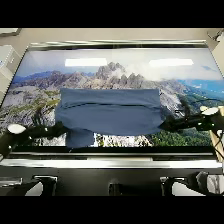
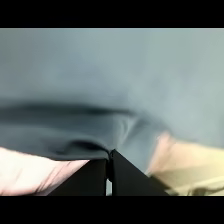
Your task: Fold the clothes and pants, and hang the long-sleeved shirts on hangers.
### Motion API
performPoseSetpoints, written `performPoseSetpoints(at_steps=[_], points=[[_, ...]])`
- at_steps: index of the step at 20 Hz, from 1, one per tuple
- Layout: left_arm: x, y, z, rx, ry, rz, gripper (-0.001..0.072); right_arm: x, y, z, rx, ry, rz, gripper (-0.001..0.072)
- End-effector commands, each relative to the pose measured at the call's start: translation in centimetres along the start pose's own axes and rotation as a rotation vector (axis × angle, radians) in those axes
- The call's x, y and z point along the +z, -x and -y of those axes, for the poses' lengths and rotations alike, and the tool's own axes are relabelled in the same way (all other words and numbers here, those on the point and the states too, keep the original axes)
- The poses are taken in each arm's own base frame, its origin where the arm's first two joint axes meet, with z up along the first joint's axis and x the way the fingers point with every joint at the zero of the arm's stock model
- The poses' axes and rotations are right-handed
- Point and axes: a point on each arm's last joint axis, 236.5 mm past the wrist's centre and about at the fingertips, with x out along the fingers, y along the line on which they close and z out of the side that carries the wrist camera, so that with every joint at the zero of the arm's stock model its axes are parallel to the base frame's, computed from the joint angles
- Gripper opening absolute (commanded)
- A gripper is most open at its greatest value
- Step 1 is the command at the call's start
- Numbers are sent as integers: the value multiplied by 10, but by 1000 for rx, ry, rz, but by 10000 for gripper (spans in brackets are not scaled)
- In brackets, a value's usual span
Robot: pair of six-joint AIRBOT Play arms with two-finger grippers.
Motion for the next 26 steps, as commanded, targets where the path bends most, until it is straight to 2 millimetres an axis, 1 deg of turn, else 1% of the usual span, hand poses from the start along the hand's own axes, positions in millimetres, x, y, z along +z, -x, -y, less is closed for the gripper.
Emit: performPoseSetpoints(at_steps=[1,2,4,6,7,9,10,13,18,21,23,24,26], points=[[72,38,55,-33,-141,166,13,31,37,-38,12,58,146,33],[91,48,67,-24,-171,200,13,41,46,-48,-21,104,163,33],[118,57,80,-14,-208,228,13,65,57,-66,-152,226,213,33],[142,57,90,-20,-222,245,13,99,70,-81,-305,286,324,33],[153,55,93,-22,-226,250,13,116,79,-84,-365,281,389,33],[172,49,95,-24,-228,253,13,135,85,-87,-399,251,437,32],[181,44,94,-24,-225,251,13,141,82,-85,-398,224,432,32],[202,30,89,-22,-207,242,13,161,64,-74,-400,200,389,32],[227,4,76,-14,-183,220,13,203,34,-56,-400,180,391,33],[242,-10,70,-13,-181,210,13,225,16,-52,-393,187,401,33],[250,-24,66,-13,-180,197,13,238,4,-51,-397,203,411,33],[253,-31,64,-12,-180,190,13,244,-3,-49,-400,206,409,33],[256,-49,59,-12,-180,162,13,247,-19,-43,-416,216,386,34]])
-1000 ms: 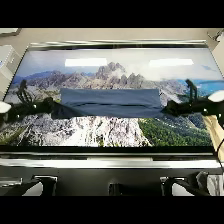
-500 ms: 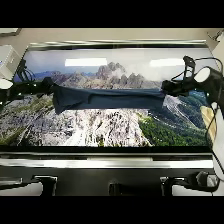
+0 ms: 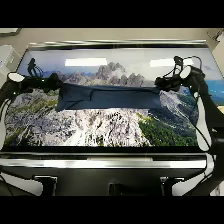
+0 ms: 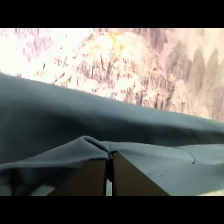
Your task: Fold the clothes and pants, and hang the long-sleeved shirts on hangers.
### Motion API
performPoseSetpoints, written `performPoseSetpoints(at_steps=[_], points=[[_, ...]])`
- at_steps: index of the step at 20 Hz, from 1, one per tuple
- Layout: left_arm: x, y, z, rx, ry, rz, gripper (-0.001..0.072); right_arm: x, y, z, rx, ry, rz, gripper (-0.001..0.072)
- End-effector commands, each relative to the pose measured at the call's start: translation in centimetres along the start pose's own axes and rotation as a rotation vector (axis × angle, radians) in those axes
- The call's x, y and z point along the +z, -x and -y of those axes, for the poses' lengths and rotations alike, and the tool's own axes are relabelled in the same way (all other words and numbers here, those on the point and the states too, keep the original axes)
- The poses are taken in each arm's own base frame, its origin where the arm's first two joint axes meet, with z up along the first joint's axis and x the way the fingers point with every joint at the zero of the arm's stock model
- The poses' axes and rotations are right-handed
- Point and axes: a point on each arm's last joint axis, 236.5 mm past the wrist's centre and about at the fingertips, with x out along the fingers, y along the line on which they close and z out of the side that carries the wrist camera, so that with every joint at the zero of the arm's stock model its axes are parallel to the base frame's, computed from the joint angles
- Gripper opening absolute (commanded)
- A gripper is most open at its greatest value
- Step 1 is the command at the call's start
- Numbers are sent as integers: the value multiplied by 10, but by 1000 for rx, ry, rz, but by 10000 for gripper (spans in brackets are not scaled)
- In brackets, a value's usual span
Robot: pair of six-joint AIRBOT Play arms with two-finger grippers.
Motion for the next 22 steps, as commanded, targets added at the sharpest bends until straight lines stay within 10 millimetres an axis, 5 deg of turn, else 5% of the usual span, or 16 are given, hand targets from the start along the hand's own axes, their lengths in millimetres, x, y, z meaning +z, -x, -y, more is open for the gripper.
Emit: performPoseSetpoints(at_steps=[1,4,7,8,10,11,17,22], points=[[-1,-29,-10,-5,1,-48,13,-1,-31,1,-13,14,-15,34],[0,-49,-22,5,-4,-71,13,-9,-48,4,-13,6,-40,51],[3,-60,-33,20,-10,-77,20,-6,-53,5,-12,1,-24,181],[5,-61,-34,19,-11,-73,94,-7,-52,5,-12,1,-29,272],[12,-59,-30,14,-20,-58,487,-10,-45,8,-17,-27,-49,640],[20,-55,-25,9,-32,-41,547,-10,-38,11,-20,-36,-55,693],[62,12,0,86,-139,-19,595,13,37,44,90,-226,-65,703],[58,84,15,307,-213,1,595,10,36,62,299,-367,-107,707]])
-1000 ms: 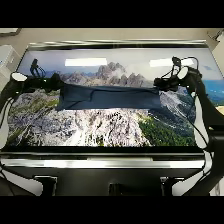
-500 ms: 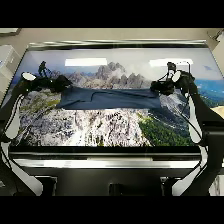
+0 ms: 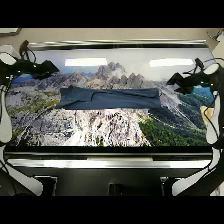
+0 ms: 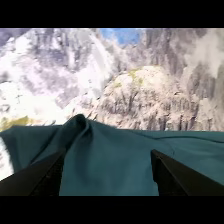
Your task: Fold the clothes and pants, and hang the long-sleeved shirts on hangers.
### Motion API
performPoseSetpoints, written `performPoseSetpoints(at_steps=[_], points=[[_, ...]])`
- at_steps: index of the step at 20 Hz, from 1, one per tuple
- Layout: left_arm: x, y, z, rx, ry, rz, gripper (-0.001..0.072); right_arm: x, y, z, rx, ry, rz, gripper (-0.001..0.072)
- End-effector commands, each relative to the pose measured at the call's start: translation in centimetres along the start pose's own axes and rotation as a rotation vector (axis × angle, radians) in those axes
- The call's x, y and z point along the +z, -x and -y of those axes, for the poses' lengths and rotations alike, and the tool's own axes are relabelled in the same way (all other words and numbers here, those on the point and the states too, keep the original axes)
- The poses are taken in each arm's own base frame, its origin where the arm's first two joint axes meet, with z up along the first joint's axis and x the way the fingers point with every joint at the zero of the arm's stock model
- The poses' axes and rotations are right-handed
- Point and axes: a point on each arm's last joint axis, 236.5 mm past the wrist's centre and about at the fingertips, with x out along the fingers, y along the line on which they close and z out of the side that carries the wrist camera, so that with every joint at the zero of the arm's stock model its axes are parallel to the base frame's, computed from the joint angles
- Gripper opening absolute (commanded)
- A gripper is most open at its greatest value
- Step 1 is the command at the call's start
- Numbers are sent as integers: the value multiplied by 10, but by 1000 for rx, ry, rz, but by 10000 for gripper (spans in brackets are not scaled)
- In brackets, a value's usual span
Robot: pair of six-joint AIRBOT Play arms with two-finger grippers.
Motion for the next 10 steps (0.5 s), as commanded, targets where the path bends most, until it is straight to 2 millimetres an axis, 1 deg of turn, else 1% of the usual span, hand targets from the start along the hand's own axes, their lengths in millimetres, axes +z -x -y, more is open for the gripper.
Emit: performPoseSetpoints(at_steps=[1,3,5,7,10], points=[[-7,54,1,180,-66,-14,595,-9,-4,-3,185,-71,-87,707],[-15,75,15,233,-129,-27,600,-25,-25,-3,224,-72,-162,708],[-23,89,30,262,-176,-39,713,-36,-44,-2,264,-85,-212,708],[-31,97,45,262,-204,-51,713,-40,-58,3,274,-102,-234,708],[-39,99,57,256,-193,-67,713,-47,-72,12,270,-101,-259,708]])
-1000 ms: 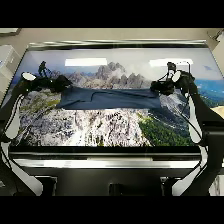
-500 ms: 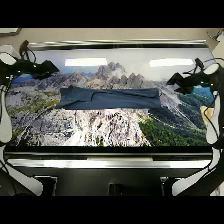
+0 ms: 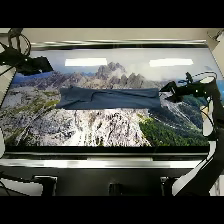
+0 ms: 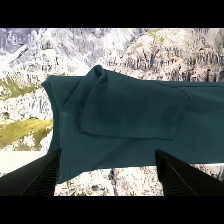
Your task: Fold the clothes and pants, and hang the long-sleeved shirts on hangers.
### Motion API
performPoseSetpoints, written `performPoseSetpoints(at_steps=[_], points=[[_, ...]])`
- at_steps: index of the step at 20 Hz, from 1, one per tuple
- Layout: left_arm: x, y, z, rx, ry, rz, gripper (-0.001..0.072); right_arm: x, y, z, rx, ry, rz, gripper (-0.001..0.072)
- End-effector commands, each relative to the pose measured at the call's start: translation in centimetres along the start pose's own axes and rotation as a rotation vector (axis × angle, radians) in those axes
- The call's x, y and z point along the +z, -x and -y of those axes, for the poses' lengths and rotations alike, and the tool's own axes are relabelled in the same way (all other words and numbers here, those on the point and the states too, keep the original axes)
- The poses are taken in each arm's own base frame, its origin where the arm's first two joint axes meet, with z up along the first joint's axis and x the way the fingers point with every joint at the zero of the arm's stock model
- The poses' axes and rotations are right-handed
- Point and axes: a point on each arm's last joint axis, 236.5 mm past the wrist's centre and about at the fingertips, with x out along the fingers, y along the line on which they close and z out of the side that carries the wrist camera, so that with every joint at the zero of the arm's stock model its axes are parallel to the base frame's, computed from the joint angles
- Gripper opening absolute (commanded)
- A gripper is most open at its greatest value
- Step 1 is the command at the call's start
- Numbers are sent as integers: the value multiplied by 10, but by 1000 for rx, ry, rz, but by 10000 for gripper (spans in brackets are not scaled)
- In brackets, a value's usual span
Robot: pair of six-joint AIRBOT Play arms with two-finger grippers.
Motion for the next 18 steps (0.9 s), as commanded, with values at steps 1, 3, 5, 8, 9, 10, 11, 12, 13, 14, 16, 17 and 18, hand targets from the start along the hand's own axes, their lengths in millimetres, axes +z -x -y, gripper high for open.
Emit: performPoseSetpoints(at_steps=[1,3,5,8,9,10,11,12,13,14,16,17,18], points=[[-10,11,10,22,-1,-25,713,-7,-17,9,27,1,-48,707],[-11,10,14,18,1,-28,713,-13,-26,12,19,16,-74,707],[-11,10,18,15,-4,-29,713,-20,-36,13,-6,43,-99,707],[-12,9,21,11,0,-30,713,-29,-52,11,-46,72,-132,699],[-12,9,23,9,-3,-31,713,-33,-57,12,-68,81,-144,695],[-12,9,24,8,-4,-31,713,-37,-64,12,-100,94,-155,677],[-12,9,25,8,-2,-31,713,-40,-70,12,-130,107,-160,656],[-13,9,26,7,0,-32,713,-43,-76,10,-149,125,-164,652],[-13,9,26,6,-2,-32,713,-45,-82,7,-168,140,-167,594],[-13,9,28,5,-4,-33,713,-48,-87,6,-190,142,-170,530],[-13,8,30,2,-9,-34,712,-50,-90,5,-205,137,-171,170],[-14,8,31,1,-9,-34,709,-50,-89,3,-205,123,-170,42],[-14,8,33,-1,-13,-35,688,-50,-85,0,-203,123,-168,35]])
